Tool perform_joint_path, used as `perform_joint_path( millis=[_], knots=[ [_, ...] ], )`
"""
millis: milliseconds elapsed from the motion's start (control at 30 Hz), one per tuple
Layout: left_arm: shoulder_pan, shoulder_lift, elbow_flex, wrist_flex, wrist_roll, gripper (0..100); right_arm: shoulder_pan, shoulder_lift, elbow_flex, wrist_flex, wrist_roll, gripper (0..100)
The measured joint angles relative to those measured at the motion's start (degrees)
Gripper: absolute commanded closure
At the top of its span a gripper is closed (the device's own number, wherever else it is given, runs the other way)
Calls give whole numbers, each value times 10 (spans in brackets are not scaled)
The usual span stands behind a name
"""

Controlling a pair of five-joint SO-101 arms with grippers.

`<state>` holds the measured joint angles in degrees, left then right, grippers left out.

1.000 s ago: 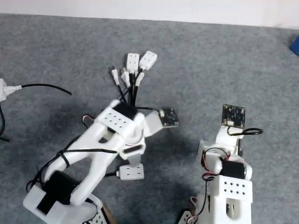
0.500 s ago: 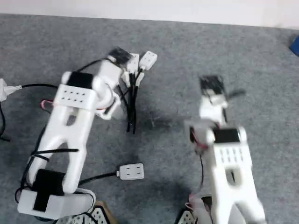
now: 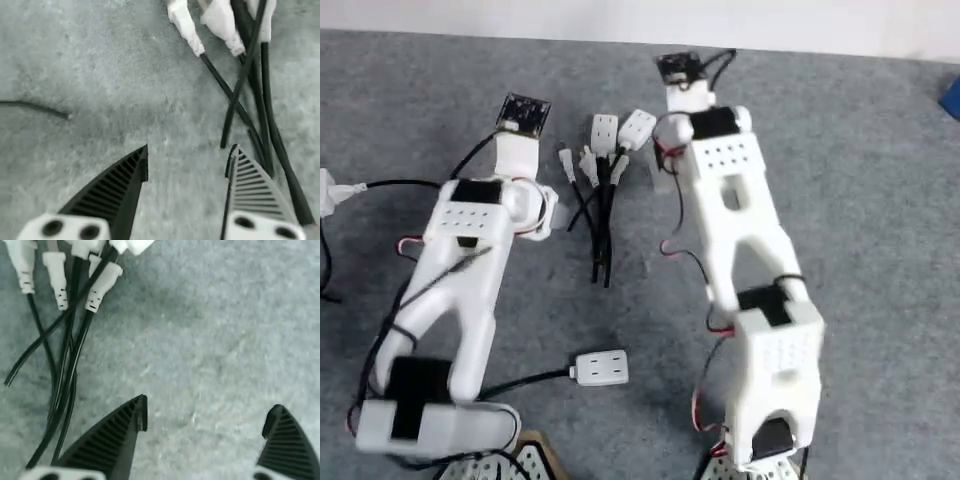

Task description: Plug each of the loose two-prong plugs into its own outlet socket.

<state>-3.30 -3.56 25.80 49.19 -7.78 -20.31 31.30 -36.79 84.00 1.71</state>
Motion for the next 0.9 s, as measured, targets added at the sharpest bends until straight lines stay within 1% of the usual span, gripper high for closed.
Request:
perform_joint_path(
  millis=[67, 133, 267, 433, 533, 633, 667, 733, 800, 900],
  knots=[
    [4, 58, -47, -3, 0, 737, 0, 37, -57, 29, 0, 668],
    [11, 137, -124, 12, 0, 737, 1, 47, -98, 69, 0, 718],
    [29, 321, -341, 109, 0, 737, 2, 47, -145, 145, -7, 796],
    [51, 542, -684, 267, 4, 737, 46, 39, -120, 156, -11, 796],
    [53, 654, -896, 353, 4, 737, 76, 10, -90, 157, 6, 793],
    [54, 738, -1073, 407, 4, 737, 88, -47, -64, 157, 18, 748],
    [54, 759, -1112, 413, 4, 737, 89, -70, -55, 157, 19, 734],
    [54, 782, -1143, 413, 4, 737, 87, -125, -31, 157, 21, 716],
    [53, 790, -1148, 409, 8, 737, 88, -180, 11, 157, 25, 716],
    [40, 791, -1134, 383, 16, 737, 92, -251, 124, 143, 43, 716]
  ],
)
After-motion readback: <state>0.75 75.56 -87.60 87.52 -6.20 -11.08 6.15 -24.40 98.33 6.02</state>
